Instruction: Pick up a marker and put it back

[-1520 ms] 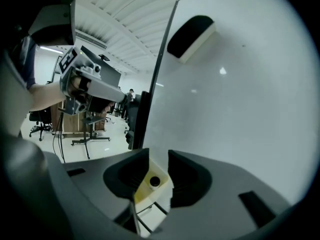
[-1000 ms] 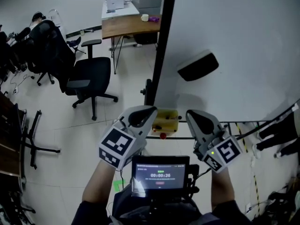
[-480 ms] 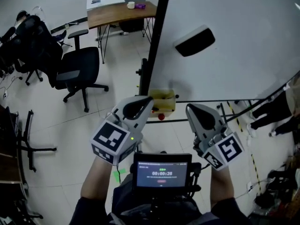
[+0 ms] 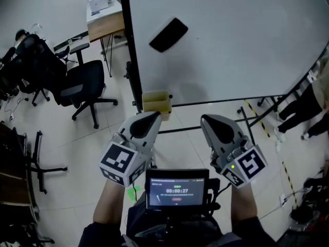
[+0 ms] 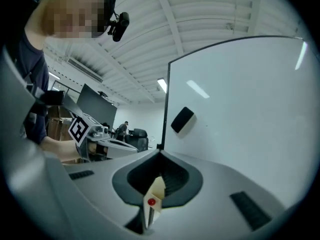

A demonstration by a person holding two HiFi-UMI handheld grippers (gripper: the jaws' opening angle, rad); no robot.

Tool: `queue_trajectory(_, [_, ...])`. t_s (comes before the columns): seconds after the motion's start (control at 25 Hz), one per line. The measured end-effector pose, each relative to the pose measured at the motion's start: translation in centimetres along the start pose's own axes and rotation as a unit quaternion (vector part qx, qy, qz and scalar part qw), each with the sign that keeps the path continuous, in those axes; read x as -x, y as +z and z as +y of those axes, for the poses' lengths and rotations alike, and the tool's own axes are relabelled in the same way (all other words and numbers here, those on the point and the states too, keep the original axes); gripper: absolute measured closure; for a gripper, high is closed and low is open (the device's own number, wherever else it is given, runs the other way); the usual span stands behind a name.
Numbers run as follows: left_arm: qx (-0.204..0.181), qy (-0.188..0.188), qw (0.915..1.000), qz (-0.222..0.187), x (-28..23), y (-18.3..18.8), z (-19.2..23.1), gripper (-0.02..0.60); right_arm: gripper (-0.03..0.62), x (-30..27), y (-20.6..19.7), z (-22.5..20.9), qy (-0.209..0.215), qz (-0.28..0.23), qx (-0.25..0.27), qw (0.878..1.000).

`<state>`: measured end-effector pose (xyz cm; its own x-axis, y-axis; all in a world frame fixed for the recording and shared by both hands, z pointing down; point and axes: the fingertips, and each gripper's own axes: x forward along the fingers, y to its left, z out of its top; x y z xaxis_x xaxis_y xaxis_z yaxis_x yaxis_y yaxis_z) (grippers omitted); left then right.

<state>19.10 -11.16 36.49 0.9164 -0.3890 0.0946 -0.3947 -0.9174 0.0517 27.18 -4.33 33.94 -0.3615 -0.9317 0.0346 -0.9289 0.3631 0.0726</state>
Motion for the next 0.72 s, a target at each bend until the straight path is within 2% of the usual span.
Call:
queue_trajectory(0.12, [0.003,0.025,0.9997,0.005,0.0,0.2,-2.9,0.581,0.586,2.6,-0.3,-0.5,0.022,-0.010,0.000,1.000])
queue_trajectory(0.28, [-0.030,0.058,0.9977,0.017,-1.9,-0.3,-8.8,0.581,0.585,7.2,-1.1,-1.4,0.058,-0.019,0.009,0.998])
queue_trajectory(0.4, [-0.025,0.083,0.9960,0.020,-1.8,0.2,-12.5,0.581,0.585,10.4,-0.7,-1.4,0.094,-0.028,-0.002,0.995])
queue_trajectory(0.52, [-0.022,0.130,0.9910,0.025,1.2,1.0,-13.0,0.581,0.586,10.7,0.6,0.4,0.139,-0.036,-0.008,0.990])
queue_trajectory(0.72, [-0.033,0.188,0.9805,0.046,6.0,-0.2,-12.8,0.581,0.586,9.9,0.5,3.9,0.181,-0.039,-0.017,0.983])
